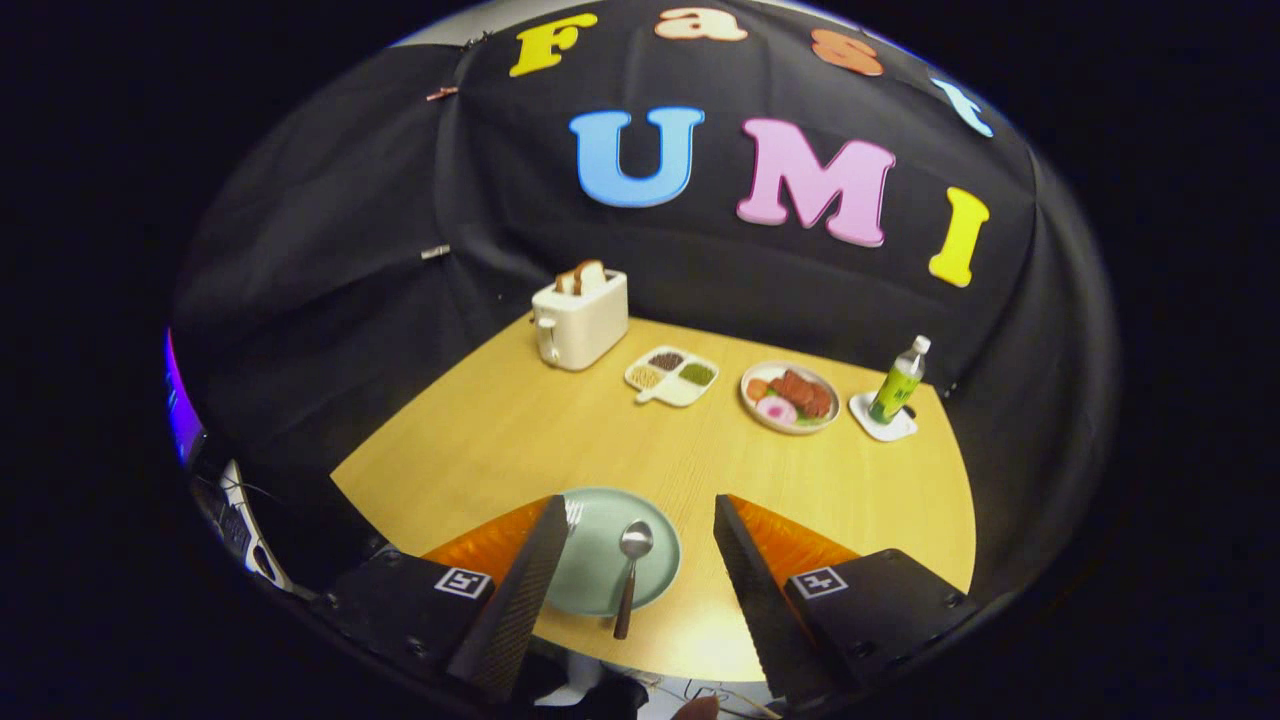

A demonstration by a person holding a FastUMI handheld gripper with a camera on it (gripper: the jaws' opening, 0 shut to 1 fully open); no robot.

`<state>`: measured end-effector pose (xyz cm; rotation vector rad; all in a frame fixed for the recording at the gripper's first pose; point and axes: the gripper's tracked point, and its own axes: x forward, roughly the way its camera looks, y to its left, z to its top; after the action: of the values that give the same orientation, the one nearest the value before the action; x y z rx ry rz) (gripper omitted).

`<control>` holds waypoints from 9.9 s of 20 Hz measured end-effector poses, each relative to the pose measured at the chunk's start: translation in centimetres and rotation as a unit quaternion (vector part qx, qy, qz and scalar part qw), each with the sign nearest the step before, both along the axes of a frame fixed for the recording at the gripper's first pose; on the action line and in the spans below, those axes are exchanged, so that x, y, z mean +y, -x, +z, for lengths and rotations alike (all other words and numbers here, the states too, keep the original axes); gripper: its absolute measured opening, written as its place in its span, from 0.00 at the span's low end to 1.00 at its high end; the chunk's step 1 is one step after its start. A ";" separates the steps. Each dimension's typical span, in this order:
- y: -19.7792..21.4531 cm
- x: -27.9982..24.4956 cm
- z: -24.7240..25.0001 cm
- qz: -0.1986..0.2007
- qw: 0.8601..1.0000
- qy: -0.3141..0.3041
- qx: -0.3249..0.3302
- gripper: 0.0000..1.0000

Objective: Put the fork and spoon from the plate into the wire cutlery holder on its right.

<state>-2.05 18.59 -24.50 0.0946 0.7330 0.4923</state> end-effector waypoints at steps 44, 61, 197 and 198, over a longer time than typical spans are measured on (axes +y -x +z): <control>4.6 -16.3 -12.3 -0.009 0.921 0.017 0.389 0.08; 3.6 -17.5 -17.4 0.070 0.827 0.149 0.537 0.18; -4.6 -16.8 11.5 -0.220 0.958 0.008 -0.183 0.97; -4.6 -16.8 11.5 -0.221 0.958 0.005 -0.183 0.97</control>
<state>2.53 1.81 -13.04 0.1483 0.3328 0.0715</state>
